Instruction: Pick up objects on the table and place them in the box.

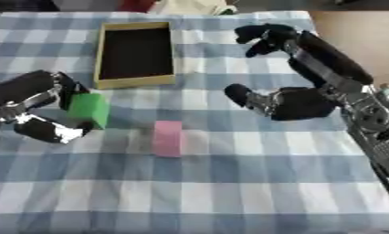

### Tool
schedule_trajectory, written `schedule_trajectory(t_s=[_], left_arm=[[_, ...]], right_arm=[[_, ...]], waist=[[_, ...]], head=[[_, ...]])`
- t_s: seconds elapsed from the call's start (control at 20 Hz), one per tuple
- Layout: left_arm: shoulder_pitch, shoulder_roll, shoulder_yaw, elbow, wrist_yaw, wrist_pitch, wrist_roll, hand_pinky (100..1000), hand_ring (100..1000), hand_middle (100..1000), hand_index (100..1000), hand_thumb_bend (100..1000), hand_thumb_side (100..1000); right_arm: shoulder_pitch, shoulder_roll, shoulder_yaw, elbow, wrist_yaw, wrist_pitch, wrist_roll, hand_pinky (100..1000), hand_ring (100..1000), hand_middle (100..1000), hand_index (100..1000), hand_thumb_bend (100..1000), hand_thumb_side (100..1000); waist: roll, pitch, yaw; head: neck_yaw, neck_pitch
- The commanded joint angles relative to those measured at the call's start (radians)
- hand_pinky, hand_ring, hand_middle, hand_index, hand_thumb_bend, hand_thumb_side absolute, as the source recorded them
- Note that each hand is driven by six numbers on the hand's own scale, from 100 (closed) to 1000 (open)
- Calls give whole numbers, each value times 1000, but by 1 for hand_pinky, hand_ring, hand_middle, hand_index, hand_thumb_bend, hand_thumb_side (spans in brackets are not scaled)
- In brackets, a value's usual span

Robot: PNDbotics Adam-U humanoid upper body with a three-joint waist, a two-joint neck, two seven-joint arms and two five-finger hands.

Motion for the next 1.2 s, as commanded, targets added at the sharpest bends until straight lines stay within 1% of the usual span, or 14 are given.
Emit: schedule_trajectory(t_s=[0.05,0.2,0.35,0.45,0.65,0.75,1.0,1.2], left_arm=[[-56,69,32,-52,67,44,-28,587,424,352,632,306,466],[-114,60,46,-17,84,83,-27,583,420,348,632,322,473],[-177,9,52,74,51,96,-1,585,422,349,631,360,486],[-218,-36,54,149,11,85,18,586,421,348,631,375,489],[-288,-120,63,302,-56,35,48,590,423,349,633,377,489],[-314,-152,72,370,-88,12,62,594,429,354,637,392,491],[-357,-216,112,523,-166,-23,109,600,435,360,642,410,494],[-380,-256,148,622,-223,-46,160,613,448,372,651,432,498]], right_arm=[[-9,-20,-5,-18,5,-1,6,815,774,833,952,432,686],[-12,-15,-1,-18,2,-2,10,815,774,832,952,432,686],[-19,-8,5,-18,-2,-4,16,815,773,832,952,431,686],[-23,-5,8,-18,-4,-5,19,815,773,832,952,431,686],[-35,4,18,-18,-10,-8,28,814,773,831,952,430,687],[-42,8,22,-18,-13,-9,32,814,772,831,952,431,688],[-53,13,28,-18,-18,-11,38,814,772,830,952,430,688],[-60,20,31,-18,-22,-12,41,814,771,830,952,429,689]], waist=[[2,-20,-2],[2,-20,-7],[-1,-19,-15],[-2,-17,-20],[-3,-11,-35],[-3,-7,-43],[-5,4,-60],[-5,12,-71]], head=[[-1,3],[3,0],[7,-3],[12,-5],[19,-13],[21,-18],[25,-31],[31,-44]])
